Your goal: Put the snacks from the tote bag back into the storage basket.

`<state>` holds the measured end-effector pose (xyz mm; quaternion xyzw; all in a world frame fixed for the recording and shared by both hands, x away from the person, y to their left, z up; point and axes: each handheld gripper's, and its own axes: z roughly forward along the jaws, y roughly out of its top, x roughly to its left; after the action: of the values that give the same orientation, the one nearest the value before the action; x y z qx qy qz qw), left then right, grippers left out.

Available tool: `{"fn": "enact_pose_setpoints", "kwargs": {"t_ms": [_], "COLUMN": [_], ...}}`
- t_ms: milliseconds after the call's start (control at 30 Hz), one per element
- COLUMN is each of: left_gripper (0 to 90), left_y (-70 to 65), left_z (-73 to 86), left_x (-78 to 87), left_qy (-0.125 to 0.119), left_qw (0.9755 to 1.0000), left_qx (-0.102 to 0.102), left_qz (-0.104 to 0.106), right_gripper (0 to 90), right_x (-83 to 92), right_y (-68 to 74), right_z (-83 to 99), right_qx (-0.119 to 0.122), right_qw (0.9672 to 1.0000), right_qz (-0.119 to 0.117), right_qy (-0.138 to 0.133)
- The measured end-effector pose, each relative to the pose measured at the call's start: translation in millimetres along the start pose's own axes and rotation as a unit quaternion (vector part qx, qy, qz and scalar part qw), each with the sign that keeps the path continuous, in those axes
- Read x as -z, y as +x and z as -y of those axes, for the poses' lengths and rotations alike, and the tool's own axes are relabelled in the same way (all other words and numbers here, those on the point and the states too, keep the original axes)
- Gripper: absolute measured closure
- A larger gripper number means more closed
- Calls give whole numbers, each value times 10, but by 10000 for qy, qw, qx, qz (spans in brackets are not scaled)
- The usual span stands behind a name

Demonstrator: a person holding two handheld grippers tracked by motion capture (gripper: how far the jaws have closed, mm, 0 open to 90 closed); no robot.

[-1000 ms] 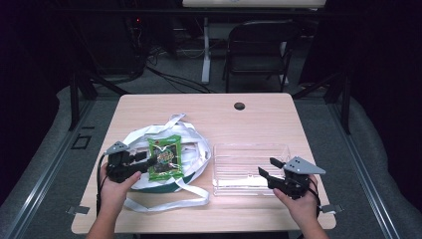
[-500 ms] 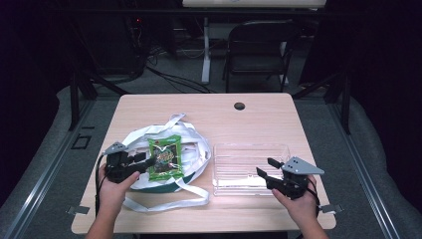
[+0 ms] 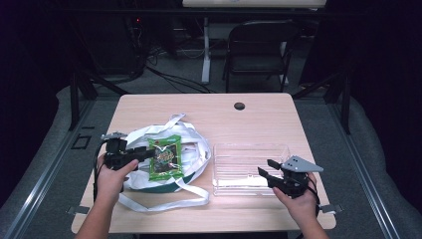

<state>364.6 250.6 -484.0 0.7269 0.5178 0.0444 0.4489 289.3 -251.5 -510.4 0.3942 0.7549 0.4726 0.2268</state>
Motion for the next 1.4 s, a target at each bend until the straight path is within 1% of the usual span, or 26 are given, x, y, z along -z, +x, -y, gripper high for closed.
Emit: {"fn": "enact_pose_setpoints", "kwargs": {"t_ms": [67, 100, 233, 333, 400, 467, 500, 667, 700, 733, 767, 933, 1000, 1033, 1067, 1100, 1167, 1200, 1233, 1267, 1300, 1367, 1400], "left_gripper": [502, 500, 467, 469, 469, 466, 462, 419, 404, 395, 385, 363, 356, 353, 351, 350, 350, 350, 350, 350, 350, 351, 352], "left_y": [9, 35, 69, 78, 88, 90, 97, 119, 128, 128, 137, 162, 164, 170, 170, 169, 169, 171, 168, 171, 162, 163, 159], "left_z": [-17, -59, -123, -147, -172, -179, -192, -218, -231, -231, -238, -235, -233, -232, -232, -227, -224, -223, -217, -215, -211, -208, -205], "left_x": [-3, -17, -36, -42, -57, -63, -75, -114, -155, -155, -194, -299, -320, -358, -358, -401, -424, -443, -486, -503, -527, -540, -559], "left_qy": [15, 78, 143, 165, 224, 236, 254, 335, 440, 440, 536, 754, 800, 934, 934, 1020, 1036, 1092, 1192, 1263, 1257, 1278, 1321], "left_qw": [10000, 9998, 9995, 9994, 9992, 9991, 9989, 9982, 9973, 9973, 9965, 9947, 9944, 9934, 9934, 9924, 9922, 9917, 9902, 9896, 9894, 9892, 9887], "left_qx": [30, 156, 273, 293, 293, 314, 353, 416, 483, 483, 502, 555, 560, 553, 553, 605, 619, 607, 653, 616, 661, 647, 649], "left_qz": [13, 2, -86, -54, -129, -151, -190, -281, -327, -327, -391, -426, -415, -361, -361, -335, -315, -304, -307, -302, -310, -300, -290], "right_gripper": [512, 512, 523, 523, 522, 521, 520, 518, 516, 516, 513, 508, 507, 505, 505, 504, 503, 502, 501, 500, 500, 500, 500], "right_x": [2, 3, 2, 2, 5, 2, 2, -4, -3, -3, -8, -5, -7, -8, -8, -9, -9, -8, -9, -12, -13, -15, -14], "right_y": [4, 4, 2, -1, -1, -2, -1, -4, -14, -14, -19, -22, -23, -24, -24, -24, -24, -25, -24, -20, -20, -18, -18], "right_z": [0, 1, 1, 2, 3, 4, 4, 9, 14, 14, 17, 19, 21, 22, 22, 23, 23, 22, 23, 25, 26, 26, 26], "right_qx": [8, 15, -22, -21, -25, -36, -29, -39, -39, -39, -60, -74, -76, -75, -75, -73, -73, -68, -73, -98, -94, -107, -102], "right_qw": [10000, 10000, 10000, 10000, 10000, 10000, 10000, 10000, 10000, 10000, 10000, 10000, 9999, 9999, 9999, 9999, 9999, 9999, 9999, 9999, 9999, 9999, 9999], "right_qz": [2, -2, -23, -27, -21, -34, -21, -17, -19, -19, -26, -38, -45, -49, -49, -58, -64, -68, -73, -79, -82, -86, -79], "right_qy": [18, 24, 35, 23, 39, 29, 34, 53, 72, 72, 63, 54, 53, 66, 66, 64, 63, 70, 62, 38, 36, 24, 33]}}
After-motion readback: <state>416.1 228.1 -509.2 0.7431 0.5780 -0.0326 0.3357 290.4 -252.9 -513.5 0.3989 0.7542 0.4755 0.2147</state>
